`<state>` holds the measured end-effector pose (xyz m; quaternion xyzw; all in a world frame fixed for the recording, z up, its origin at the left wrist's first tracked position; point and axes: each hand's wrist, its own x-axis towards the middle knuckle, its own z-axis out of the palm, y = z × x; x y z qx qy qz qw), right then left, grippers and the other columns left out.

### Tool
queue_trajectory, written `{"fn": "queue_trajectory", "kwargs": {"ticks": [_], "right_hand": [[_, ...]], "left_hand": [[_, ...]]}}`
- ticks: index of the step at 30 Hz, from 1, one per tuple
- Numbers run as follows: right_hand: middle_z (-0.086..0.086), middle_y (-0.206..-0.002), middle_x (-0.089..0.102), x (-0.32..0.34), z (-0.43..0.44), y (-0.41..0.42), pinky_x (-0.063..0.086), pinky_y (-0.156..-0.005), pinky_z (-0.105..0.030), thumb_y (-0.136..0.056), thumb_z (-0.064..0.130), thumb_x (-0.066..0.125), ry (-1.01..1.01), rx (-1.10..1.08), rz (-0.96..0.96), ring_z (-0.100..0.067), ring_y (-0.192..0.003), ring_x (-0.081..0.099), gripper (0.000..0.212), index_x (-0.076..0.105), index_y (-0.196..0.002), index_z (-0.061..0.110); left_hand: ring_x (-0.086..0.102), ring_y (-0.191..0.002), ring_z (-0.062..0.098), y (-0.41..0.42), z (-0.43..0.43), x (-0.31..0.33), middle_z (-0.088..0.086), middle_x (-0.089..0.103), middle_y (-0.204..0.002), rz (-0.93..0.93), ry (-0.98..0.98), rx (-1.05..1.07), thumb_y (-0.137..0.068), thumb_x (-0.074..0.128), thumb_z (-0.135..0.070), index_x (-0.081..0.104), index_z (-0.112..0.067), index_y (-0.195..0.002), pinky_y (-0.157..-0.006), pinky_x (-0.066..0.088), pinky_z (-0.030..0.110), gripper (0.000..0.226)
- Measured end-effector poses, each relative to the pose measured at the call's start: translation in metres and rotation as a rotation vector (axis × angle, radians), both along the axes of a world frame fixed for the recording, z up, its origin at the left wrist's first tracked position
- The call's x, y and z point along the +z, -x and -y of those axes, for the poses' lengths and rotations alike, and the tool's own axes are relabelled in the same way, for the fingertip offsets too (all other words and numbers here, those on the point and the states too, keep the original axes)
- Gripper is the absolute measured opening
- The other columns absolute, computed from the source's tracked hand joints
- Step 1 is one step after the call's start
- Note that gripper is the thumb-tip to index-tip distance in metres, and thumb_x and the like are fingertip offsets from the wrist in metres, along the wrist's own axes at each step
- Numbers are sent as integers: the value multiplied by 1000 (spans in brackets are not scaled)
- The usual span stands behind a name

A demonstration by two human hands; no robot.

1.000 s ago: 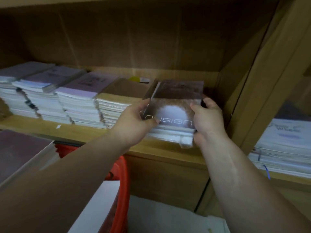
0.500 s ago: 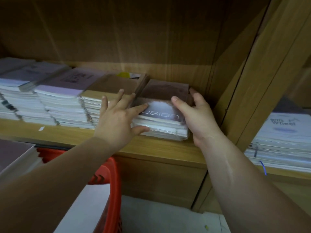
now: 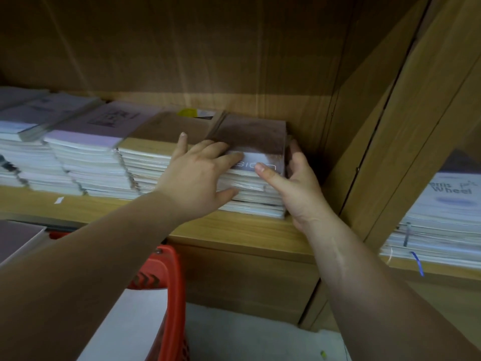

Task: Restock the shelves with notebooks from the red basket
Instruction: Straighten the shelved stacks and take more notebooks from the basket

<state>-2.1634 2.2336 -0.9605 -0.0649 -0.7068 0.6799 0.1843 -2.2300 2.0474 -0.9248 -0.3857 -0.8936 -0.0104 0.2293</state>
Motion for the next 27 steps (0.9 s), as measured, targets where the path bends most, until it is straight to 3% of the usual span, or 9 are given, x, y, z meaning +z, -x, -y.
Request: {"fn": "queue_trajectory", "kwargs": {"ticks": [5, 8, 11, 14, 17, 20, 23, 27], "right_hand": [[18, -128, 60, -9, 1, 4, 52, -99, -31, -72, 23, 91, -113, -39, 16, -1, -117, 58, 78, 40, -115, 64], [16, -120, 66, -19, 4, 0, 53, -90, -25, -80, 25, 85, -86, -104, -16, 1, -108, 63, 60, 50, -121, 51], [15, -120, 67, -20, 2, -2, 51, -85, -14, -86, 28, 79, -139, -89, -7, 6, -104, 63, 59, 51, -137, 32], [19, -116, 66, -16, 0, -3, 46, -75, -1, -88, 28, 77, -169, -70, 27, 17, -97, 60, 54, 51, -136, 31], [19, -132, 59, -12, 1, -9, 49, -93, -14, -90, 37, 73, -129, -38, 22, 14, -110, 57, 59, 39, -138, 46], [16, -154, 37, -9, 6, -10, 37, -106, -32, -97, 55, 53, -24, -39, 22, -3, -135, 36, 64, 16, -150, 57], [10, -154, 41, -8, 11, -1, 44, -110, -44, -100, 59, 44, -116, -89, 44, -15, -137, 45, 57, 25, -153, 50], [10, -146, 49, -9, 6, 7, 46, -103, -34, -103, 51, 45, -135, -139, 33, -11, -128, 49, 53, 31, -153, 41]], "left_hand": [[65, -108, 33, 8, -19, 2, 6, 69, -118, -36, 0, -52, -86, 47, -65, 67, -28, -131, -90, 49, 47, 61], [66, -101, 33, 13, -23, -7, 4, 72, -111, -42, -31, -21, -83, 45, -69, 68, -29, -130, -85, 50, 46, 66], [65, -104, 32, 12, -24, -16, 4, 72, -112, -55, -88, -7, -82, 47, -69, 69, -27, -129, -93, 48, 49, 67], [64, -108, 33, 11, -22, -16, 5, 70, -115, -59, -87, -15, -84, 47, -69, 66, -25, -132, -98, 46, 54, 68], [57, -120, 34, 9, -12, -17, 7, 66, -123, -89, -99, 21, -91, 41, -68, 60, -27, -139, -107, 35, 63, 65], [48, -133, 38, 11, 3, -20, 7, 63, -132, -95, -143, 59, -100, 34, -58, 56, -33, -142, -110, 23, 72, 54], [44, -136, 38, 15, 8, -18, 3, 63, -134, -43, -141, 116, -102, 33, -57, 54, -40, -142, -110, 22, 73, 49], [47, -132, 37, 18, 2, -15, 0, 64, -131, 29, -149, 157, -98, 30, -64, 58, -42, -138, -106, 30, 69, 54]]}}
